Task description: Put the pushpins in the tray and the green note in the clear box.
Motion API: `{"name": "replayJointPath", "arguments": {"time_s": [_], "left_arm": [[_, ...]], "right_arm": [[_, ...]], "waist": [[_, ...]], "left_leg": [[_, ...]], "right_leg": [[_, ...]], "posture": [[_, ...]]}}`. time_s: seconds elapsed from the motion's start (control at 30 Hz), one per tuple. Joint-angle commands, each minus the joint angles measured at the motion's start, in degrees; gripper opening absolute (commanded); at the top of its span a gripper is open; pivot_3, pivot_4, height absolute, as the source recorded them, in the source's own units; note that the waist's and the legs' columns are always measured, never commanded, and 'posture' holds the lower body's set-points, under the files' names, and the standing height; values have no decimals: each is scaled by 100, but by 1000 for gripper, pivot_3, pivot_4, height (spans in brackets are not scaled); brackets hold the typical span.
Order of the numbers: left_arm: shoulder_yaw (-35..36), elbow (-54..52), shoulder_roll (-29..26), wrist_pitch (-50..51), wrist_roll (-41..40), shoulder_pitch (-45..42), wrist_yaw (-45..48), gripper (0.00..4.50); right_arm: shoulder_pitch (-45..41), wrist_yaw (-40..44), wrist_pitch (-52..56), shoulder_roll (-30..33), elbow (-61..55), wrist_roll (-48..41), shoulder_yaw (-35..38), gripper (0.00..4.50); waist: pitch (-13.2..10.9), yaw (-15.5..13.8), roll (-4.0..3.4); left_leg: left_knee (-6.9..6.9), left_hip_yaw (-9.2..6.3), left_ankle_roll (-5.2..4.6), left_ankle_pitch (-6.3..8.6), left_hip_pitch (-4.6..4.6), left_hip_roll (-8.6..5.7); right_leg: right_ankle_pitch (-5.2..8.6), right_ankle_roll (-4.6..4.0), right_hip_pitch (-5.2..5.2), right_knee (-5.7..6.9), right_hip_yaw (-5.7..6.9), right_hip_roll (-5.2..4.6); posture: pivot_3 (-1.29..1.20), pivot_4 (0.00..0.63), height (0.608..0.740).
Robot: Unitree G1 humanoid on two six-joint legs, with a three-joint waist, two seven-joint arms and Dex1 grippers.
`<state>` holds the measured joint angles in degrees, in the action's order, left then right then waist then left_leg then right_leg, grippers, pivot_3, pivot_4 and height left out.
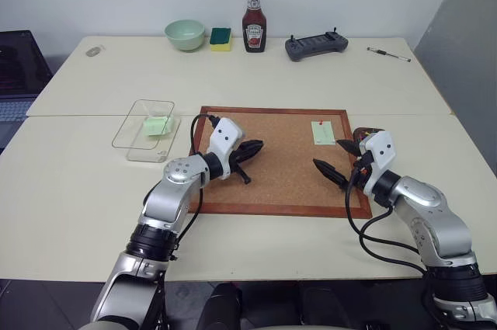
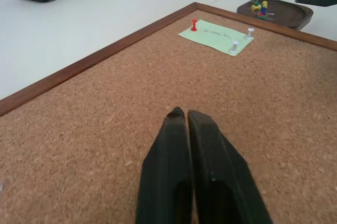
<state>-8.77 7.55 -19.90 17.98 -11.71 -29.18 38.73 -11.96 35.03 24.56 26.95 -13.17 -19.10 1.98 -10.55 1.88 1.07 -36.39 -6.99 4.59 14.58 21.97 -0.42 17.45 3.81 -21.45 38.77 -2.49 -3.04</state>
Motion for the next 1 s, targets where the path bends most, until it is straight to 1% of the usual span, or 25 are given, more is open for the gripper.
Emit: {"name": "replayJointPath", "arguments": {"time_s": [0.03, 0.17, 0.27, 0.33, 0.47, 0.63, 0.8, 0.93, 1.0], "left_arm": [[-29, 96, 135, -232, 101, -99, 2, 13], [25, 361, 370, -307, 114, -81, -102, 13], [-33, 740, 445, -459, 301, -48, -193, 13], [-56, 972, 464, -540, 372, -16, -165, 13], [-101, 1179, 502, -653, 443, 46, -96, 13], [-200, 1212, 514, -692, 555, 116, -22, 13], [-205, 1113, 549, -621, 587, 193, -33, 13], [-211, 1016, 538, -567, 616, 254, -39, 13], [-217, 958, 525, -542, 622, 288, -41, 13]], "right_arm": [[-12, 60, 14, 73, -231, -73, 65, 4500], [-95, 42, 7, 59, -181, -59, 48, 4500], [-201, 43, -25, 55, -102, -15, 14, 4500], [-371, 7, -48, 44, 60, 83, -48, 4500], [-974, -200, -66, -30, 713, 349, -121, 4500], [-1898, -440, -238, -224, 2047, 802, -317, 4500], [-2978, -563, -842, -535, 3896, 1245, -502, 4500], [-3584, -590, -1321, -681, 5114, 1408, -463, 4500], [-3763, -568, -1511, -715, 5499, 1454, -435, 4500]], "waist": [[0, 2, 0], [0, -1, 0], [0, 1, 0], [0, 15, 0], [1, 23, -1], [4, 12, -5], [7, 21, -11], [9, 38, -13], [10, 48, -16]], "left_leg": [[0, 0, 0, 0, 0, 0], [0, 0, 0, 0, 1, 0], [0, 0, 0, 0, 1, -1], [0, 2, 0, 0, -3, -1], [-1, 2, 0, 0, -8, -2], [-4, 3, 0, -1, -14, -1], [-3, 4, 0, -1, -13, -2], [-3, 4, 0, -1, -13, -2], [-2, 4, 0, -1, -13, -3]], "right_leg": [[0, 0, -1, 0, 0, 0], [0, 0, -1, 0, 0, 0], [0, 0, -1, 0, 0, -1], [0, 0, 0, 2, -2, 0], [0, 0, 2, 7, -3, -1], [0, 0, 5, 12, -2, -1], [-1, 0, 4, 12, -3, -1], [-1, -1, 2, 12, -4, -2], [-1, -1, 3, 11, -3, -3]], "posture": [[0, 150, 740], [0, 150, 740], [0, 150, 740], [0, 150, 740], [0, 150, 740], [0, 150, 740], [0, 150, 740], [0, 150, 740], [0, 150, 740]]}}
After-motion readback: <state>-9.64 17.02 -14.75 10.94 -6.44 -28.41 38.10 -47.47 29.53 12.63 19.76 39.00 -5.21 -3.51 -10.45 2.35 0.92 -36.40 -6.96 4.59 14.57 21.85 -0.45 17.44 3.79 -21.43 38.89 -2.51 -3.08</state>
